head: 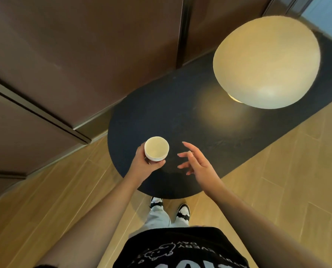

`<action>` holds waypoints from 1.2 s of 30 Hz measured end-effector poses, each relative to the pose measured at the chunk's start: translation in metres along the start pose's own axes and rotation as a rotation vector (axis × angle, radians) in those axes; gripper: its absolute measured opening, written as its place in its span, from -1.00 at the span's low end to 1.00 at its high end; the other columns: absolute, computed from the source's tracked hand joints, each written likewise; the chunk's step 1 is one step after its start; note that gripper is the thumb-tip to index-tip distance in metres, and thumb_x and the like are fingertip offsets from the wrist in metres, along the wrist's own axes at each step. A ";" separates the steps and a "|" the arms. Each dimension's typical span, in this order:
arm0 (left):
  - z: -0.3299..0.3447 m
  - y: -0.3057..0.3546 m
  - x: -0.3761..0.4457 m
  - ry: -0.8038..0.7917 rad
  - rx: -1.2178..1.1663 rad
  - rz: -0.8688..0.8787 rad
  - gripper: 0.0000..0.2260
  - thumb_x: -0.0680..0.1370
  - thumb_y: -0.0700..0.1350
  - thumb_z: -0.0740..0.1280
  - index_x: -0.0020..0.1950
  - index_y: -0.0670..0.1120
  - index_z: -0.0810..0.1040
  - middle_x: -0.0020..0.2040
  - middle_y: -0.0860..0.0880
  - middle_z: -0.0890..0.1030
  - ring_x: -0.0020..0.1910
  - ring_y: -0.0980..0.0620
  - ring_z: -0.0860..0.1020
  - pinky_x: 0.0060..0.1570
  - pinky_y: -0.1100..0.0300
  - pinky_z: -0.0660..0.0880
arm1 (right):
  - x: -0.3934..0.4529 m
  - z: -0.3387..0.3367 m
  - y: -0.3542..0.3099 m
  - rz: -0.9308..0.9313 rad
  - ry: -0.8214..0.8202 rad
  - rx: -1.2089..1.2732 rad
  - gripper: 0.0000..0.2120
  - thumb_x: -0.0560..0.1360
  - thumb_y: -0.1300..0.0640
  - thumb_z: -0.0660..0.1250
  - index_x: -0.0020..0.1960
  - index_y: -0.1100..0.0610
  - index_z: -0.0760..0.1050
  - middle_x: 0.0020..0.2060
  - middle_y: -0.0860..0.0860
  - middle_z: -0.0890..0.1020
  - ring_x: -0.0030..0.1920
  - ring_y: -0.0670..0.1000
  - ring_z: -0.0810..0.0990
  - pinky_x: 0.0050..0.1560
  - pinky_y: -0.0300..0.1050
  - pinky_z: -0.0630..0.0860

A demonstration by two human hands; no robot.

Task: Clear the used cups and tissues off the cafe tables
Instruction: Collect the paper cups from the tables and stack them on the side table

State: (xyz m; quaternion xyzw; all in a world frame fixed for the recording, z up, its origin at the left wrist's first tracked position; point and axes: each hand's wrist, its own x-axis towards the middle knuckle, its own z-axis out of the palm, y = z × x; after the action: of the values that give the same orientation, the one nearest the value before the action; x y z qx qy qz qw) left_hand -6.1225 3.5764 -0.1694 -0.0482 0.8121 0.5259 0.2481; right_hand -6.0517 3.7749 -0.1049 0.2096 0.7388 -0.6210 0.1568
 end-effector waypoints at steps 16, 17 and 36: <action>-0.004 -0.052 0.073 -0.027 0.200 0.026 -0.21 0.37 -0.13 0.66 0.49 0.06 0.34 0.38 0.05 0.46 0.33 0.13 0.36 0.27 0.15 0.36 | 0.045 0.013 0.003 0.096 0.050 0.034 -0.74 0.67 -0.12 0.05 0.30 -0.41 0.31 0.16 -0.19 0.58 0.04 -0.13 0.67 -0.11 -0.29 0.58; -0.004 -0.055 0.075 -0.025 0.209 0.021 -0.21 0.37 -0.13 0.66 0.50 0.05 0.34 0.40 0.03 0.46 0.34 0.13 0.35 0.27 0.13 0.36 | 0.046 0.012 0.003 0.097 0.054 0.035 -0.73 0.67 -0.13 0.05 0.30 -0.41 0.31 0.16 -0.19 0.58 0.04 -0.13 0.67 -0.10 -0.29 0.58; -0.008 -0.078 0.071 -0.037 0.236 -0.101 -0.15 0.38 -0.09 0.65 0.55 0.06 0.25 0.51 -0.03 0.36 0.50 -0.11 0.35 0.41 -0.16 0.39 | 0.034 0.012 -0.004 0.059 0.036 0.028 -0.71 0.58 -0.22 0.08 0.29 -0.43 0.30 0.14 -0.21 0.58 0.04 -0.13 0.66 -0.06 -0.29 0.58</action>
State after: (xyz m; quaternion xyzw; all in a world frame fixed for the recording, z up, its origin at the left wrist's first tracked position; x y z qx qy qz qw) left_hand -6.1608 3.5478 -0.2642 -0.0500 0.8602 0.4144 0.2931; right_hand -6.0838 3.7661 -0.1203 0.2447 0.7261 -0.6226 0.1588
